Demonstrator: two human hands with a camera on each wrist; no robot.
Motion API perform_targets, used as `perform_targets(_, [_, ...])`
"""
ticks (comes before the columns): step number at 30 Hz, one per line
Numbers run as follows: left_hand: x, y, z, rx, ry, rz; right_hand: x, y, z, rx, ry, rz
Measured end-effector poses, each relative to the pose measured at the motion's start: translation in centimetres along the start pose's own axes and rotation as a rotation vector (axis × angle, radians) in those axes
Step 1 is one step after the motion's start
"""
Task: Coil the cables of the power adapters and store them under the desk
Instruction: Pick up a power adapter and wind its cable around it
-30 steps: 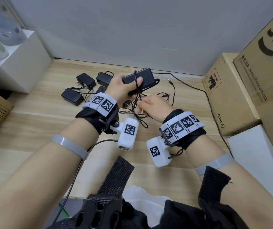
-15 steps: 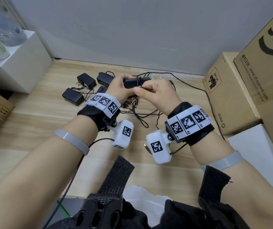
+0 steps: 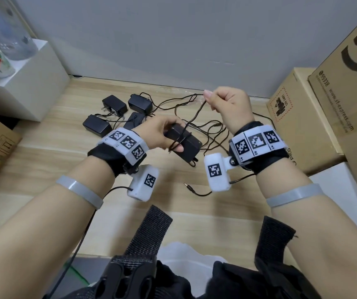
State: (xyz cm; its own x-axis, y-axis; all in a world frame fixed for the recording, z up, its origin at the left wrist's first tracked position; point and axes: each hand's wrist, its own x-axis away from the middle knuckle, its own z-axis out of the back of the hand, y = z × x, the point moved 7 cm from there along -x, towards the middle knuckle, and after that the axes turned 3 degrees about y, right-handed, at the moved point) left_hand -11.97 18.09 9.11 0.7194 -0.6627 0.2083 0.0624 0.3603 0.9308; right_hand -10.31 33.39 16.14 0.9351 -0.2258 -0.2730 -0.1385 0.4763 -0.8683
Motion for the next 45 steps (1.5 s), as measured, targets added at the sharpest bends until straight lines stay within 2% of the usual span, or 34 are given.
perform_targets(3, [0.8,1.1,0.6,0.273,-0.009,-0.065,0.0,2.6,0.2,0.023,-0.003,-0.083])
perform_targets(7, [0.4,3.0,0.8,0.606,0.045,-0.146,0.8,5.2,-2.0,-0.024,-0.124,-0.235])
perform_targets(10, [-0.5,3.4,1.2,0.746,0.188,-0.14,2.6,5.5,-4.2,-0.007,-0.326,-0.347])
perform_targets(12, [-0.8,3.2,1.7,0.778,0.3,-0.117,3.8,4.6,-5.0,0.003,-0.414,-0.336])
perform_targets(15, [-0.8,2.9,1.9,0.719,0.401,-0.069,4.8,3.6,-5.9,-0.03,-0.472,-0.304])
perform_targets(20, [-0.7,2.6,2.2,0.495,0.471,-0.067,5.1,2.6,-6.4,0.116,-0.5,-0.212])
perform_targets(25, [-0.6,2.4,2.5,0.237,0.491,-0.102,4.8,0.0,-5.2,0.274,-0.463,-0.099])
perform_targets(29, [-0.5,2.0,2.7,0.02,0.439,-0.083,4.3,-1.1,-4.1,0.27,-0.384,-0.047])
perform_targets(32, [-0.3,1.8,1.9,-0.037,0.355,-0.07,3.5,-1.2,-3.3,0.293,-0.308,-0.029])
perform_targets(37, [0.0,1.7,0.7,0.075,0.154,-0.083,2.2,-0.4,-1.5,0.227,-0.16,-0.095])
perform_targets(39, [0.0,1.8,0.5,0.151,0.082,-0.074,2.2,-0.3,-1.3,0.176,-0.146,-0.093])
perform_targets(42, [0.2,2.1,0.4,0.254,0.005,-0.087,2.2,0.3,-1.3,0.122,-0.121,-0.079])
perform_targets(45, [0.2,2.6,0.3,0.466,-0.02,-0.119,2.0,1.8,-1.3,0.067,-0.077,-0.137])
